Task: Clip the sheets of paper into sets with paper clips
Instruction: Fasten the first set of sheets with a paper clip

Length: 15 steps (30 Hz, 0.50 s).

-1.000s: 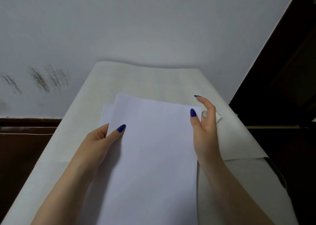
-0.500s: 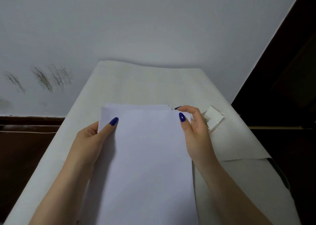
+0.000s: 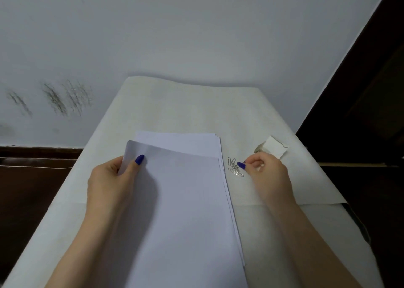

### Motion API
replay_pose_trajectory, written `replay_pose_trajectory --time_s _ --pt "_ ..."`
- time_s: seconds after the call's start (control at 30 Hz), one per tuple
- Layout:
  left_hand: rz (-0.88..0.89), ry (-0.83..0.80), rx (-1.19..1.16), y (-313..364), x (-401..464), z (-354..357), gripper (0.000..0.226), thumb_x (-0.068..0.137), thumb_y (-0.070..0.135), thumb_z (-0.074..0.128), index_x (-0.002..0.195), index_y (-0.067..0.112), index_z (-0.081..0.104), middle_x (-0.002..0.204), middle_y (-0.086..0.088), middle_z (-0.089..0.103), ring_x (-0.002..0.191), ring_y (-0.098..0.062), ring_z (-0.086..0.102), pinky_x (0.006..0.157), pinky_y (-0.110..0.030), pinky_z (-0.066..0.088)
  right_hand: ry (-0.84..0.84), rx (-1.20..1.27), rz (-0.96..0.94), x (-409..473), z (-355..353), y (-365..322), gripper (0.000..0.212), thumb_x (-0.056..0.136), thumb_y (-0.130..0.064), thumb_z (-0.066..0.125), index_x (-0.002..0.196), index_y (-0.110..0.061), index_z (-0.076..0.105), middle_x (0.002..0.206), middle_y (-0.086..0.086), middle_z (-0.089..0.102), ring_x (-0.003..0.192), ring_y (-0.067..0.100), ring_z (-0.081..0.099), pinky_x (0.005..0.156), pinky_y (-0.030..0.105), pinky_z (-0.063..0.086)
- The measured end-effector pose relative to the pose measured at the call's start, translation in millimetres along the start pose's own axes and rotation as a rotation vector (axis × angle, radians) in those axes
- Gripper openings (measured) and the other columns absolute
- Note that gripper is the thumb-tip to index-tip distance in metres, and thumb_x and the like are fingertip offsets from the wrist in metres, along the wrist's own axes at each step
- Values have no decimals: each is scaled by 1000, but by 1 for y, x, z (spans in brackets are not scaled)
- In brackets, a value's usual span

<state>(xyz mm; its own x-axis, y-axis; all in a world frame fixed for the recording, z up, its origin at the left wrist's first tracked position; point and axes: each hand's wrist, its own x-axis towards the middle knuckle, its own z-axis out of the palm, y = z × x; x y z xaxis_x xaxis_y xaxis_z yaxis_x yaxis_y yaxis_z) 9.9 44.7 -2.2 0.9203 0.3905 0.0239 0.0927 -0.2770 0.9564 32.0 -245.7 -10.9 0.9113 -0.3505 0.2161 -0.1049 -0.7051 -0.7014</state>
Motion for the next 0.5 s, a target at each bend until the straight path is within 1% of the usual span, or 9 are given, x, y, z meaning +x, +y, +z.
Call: replay_pose_trajectory --time_s 0.07,0.1,0.17,0.2,0.27,0.33,0.37,0.43,0.5 --pt "-2 -4 2 1 0 1 39 87 40 64 71 4 67 64 -12 65 59 -24 53 57 -31 38 -42 -35 -17 -2 5 -1 9 78 -27 73 80 -26 64 87 -8 60 74 5 53 58 25 35" --pt "0 -7 5 2 0 1 39 87 40 64 72 4 68 68 -17 68 60 -25 54 58 -31 38 -52 -51 -40 -4 8 -2 10 77 -25 74 80 -24 64 88 -7 58 76 9 53 59 25 34" --pt "-1 -10 11 2 0 2 40 87 40 65 74 2 68 74 -22 70 60 -24 54 58 -31 38 -36 -77 -82 -7 13 -4 11 76 -19 73 78 -21 63 85 -6 54 79 13 53 62 25 33" --pt "-8 -10 9 2 0 2 41 86 40 65 74 1 67 73 -22 70 60 -23 54 58 -31 38 -25 -82 -95 -7 14 -5 11 77 -15 72 76 -20 62 82 -8 52 79 14 53 62 25 33" --pt "-24 -11 -16 2 1 3 42 85 42 66 73 2 66 64 -15 66 59 -22 53 57 -31 38 -18 -86 -124 -7 16 -6 12 78 -8 68 72 -16 61 77 -7 54 80 18 53 65 29 37" --pt "-31 -5 -34 1 2 3 40 84 41 67 67 6 65 54 2 62 54 -19 53 54 -29 37 -15 -91 -153 -6 17 -5 12 79 -4 66 72 -12 61 79 0 60 80 21 53 69 33 42" --pt "-33 -5 -36 1 2 4 39 84 41 68 64 8 64 48 7 60 51 -17 52 52 -27 37 -7 -96 -164 -6 17 -5 11 80 -3 65 73 -11 61 79 2 62 79 22 53 70 34 43" --pt "-29 -15 -39 1 1 4 35 84 41 68 63 13 63 44 10 59 48 -15 51 50 -27 36 26 -107 -183 -6 17 -5 9 82 -3 63 75 -9 61 78 3 62 77 23 53 68 35 43" --pt "-26 -27 -42 2 0 5 31 84 41 68 62 20 64 44 12 61 47 -13 52 49 -26 38 74 -96 -198 -6 17 -6 9 83 -2 62 76 -8 61 72 3 61 73 24 54 64 34 43"
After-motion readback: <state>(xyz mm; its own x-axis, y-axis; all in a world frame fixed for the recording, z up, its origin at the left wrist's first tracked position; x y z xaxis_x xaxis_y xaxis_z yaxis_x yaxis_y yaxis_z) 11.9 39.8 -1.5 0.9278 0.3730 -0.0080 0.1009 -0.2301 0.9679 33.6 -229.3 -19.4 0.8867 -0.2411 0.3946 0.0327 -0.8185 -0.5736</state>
